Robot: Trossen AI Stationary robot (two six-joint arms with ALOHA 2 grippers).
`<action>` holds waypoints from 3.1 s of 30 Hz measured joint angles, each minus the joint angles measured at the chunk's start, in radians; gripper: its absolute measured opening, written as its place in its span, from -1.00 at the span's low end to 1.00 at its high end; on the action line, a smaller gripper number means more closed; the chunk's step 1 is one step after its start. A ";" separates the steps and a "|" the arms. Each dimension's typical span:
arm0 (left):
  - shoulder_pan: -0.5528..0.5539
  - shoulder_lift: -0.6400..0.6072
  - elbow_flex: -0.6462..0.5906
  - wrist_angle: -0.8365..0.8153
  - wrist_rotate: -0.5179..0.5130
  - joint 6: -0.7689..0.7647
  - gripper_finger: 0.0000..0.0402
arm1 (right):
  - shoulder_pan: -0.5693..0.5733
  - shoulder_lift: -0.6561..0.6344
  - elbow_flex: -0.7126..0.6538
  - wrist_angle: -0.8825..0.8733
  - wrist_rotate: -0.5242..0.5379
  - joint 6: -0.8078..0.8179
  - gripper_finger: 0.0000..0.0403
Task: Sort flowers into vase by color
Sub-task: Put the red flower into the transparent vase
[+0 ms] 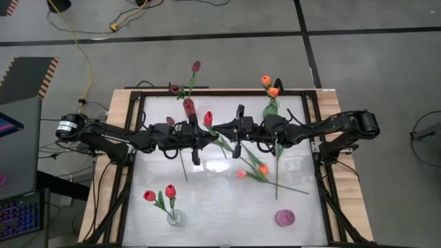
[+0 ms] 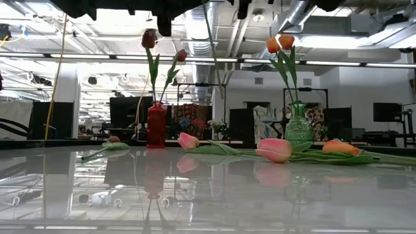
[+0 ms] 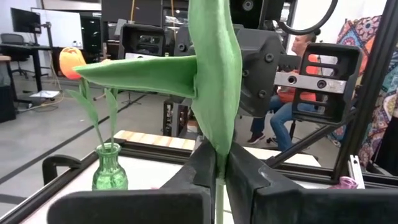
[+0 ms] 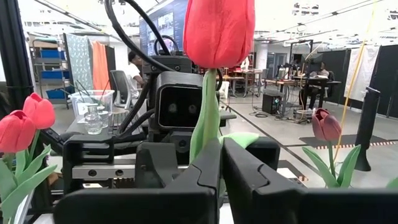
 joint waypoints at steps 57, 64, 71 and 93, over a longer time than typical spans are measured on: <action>-0.752 -0.605 0.001 -0.690 -0.518 -0.098 -0.98 | 0.010 0.000 -0.001 -0.129 0.006 0.034 -0.11; -0.786 -0.605 0.000 -0.667 -0.481 -0.125 -0.98 | 0.010 0.000 -0.001 -0.129 0.006 0.035 -0.11; -0.803 -0.605 0.000 -0.623 -0.403 -0.126 -0.98 | 0.010 0.000 -0.001 -0.128 0.006 0.035 -0.11; -0.809 -0.500 -0.005 -0.535 -0.324 -0.206 -0.98 | 0.010 0.000 0.000 -0.128 0.005 0.035 -0.11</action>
